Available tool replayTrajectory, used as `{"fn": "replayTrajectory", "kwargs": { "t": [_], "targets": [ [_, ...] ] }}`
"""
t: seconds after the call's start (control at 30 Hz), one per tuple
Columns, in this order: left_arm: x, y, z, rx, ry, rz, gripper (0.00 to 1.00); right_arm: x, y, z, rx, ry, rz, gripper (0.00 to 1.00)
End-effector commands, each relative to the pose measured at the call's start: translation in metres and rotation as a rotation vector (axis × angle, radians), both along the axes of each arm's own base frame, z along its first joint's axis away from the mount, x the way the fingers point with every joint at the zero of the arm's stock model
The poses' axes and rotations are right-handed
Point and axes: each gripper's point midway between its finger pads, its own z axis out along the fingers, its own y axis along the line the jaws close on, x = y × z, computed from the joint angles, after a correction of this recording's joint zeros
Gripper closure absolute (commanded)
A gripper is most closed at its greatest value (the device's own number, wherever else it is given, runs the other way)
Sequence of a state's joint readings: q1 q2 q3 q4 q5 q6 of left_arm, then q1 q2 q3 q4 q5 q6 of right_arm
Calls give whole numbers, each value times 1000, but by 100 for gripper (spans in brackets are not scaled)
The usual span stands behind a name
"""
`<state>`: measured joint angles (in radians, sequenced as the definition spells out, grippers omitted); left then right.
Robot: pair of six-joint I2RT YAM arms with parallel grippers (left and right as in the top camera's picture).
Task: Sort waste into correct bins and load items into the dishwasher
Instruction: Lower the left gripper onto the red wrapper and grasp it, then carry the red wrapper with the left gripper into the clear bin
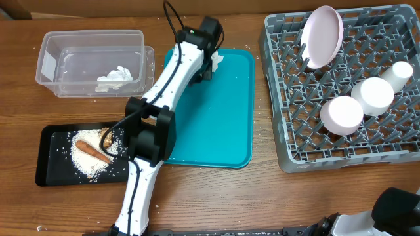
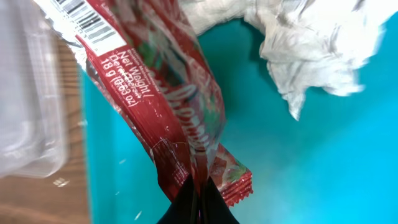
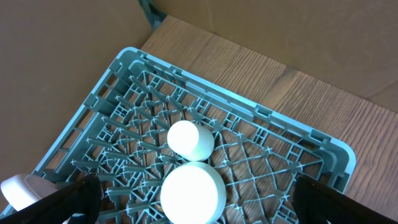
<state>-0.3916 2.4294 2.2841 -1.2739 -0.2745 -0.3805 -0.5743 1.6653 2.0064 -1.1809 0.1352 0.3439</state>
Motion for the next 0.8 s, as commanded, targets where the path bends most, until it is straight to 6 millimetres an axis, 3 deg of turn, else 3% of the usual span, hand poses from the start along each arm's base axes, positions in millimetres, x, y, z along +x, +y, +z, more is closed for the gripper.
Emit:
{"fn": "replayTrajectory", "kwargs": {
  "t": [0.0,0.2,0.3,0.4,0.43,0.47,0.5,0.6,0.77],
  "targets": [
    [12,23,86,-42,-186,101,96,0,0,4,-3,-14,-7,0],
    [22,100,124,-33,-296,330,96,0,0,4,-4,-14,-7,0],
    [25,142,124,-52,-301,435,96,0,0,4,-4,-14,-7,0],
    [25,172,111,-122,-260,503,93,0,0,4,-4,-14,-7,0],
    [25,180,106,-145,-244,522,72,0,0,4,-4,-14,-7,0],
    [25,187,100,-174,-227,540,23,0,0,4,-4,-14,-7,0],
    [25,193,94,-198,-210,554,1,0,0,4,-3,-14,-7,0],
    [23,202,81,-270,-162,580,0,0,0,4,-3,-14,-7,0],
    [30,180,81,-392,-142,483,3,0,0,4,-4,-14,-7,0]
  ]
}}
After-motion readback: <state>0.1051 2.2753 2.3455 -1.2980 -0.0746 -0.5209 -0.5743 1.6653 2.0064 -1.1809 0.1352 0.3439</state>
